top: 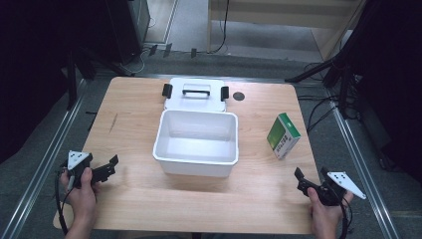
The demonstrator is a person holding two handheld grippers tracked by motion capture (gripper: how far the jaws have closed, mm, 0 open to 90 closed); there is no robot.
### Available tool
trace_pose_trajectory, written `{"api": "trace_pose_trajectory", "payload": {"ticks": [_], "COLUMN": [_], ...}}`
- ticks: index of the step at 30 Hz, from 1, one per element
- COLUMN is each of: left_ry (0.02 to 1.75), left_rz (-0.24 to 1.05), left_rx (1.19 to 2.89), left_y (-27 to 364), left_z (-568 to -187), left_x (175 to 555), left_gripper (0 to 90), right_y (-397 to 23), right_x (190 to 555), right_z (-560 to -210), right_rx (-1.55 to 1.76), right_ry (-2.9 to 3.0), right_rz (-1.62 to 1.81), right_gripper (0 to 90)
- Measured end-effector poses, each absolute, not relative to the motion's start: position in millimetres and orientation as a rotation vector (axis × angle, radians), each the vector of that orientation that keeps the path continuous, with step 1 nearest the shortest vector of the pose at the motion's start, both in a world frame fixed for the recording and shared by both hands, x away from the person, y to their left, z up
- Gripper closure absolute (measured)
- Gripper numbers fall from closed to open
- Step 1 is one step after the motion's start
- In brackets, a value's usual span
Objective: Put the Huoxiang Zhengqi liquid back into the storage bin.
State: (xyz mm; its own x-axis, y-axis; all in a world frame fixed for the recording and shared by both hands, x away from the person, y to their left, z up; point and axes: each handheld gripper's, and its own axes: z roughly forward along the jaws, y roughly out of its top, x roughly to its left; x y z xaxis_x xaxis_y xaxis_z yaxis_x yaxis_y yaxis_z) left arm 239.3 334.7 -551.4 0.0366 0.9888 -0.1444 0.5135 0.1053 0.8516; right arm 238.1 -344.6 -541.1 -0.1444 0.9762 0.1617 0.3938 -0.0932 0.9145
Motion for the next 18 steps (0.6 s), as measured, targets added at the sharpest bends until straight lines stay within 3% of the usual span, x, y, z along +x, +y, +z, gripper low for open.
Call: {"api": "trace_pose_trajectory", "payload": {"ticks": [18], "left_ry": [1.589], "left_rz": [0.749], "left_rx": [1.509], "left_y": [336], "left_z": [-551], "left_x": [239], "left_gripper": [6.3], "right_y": [-339], "right_x": [238], "right_z": [-528], "right_rx": [1.479], "right_ry": [1.665], "right_rz": [1.232], "right_gripper": [7.7]}}
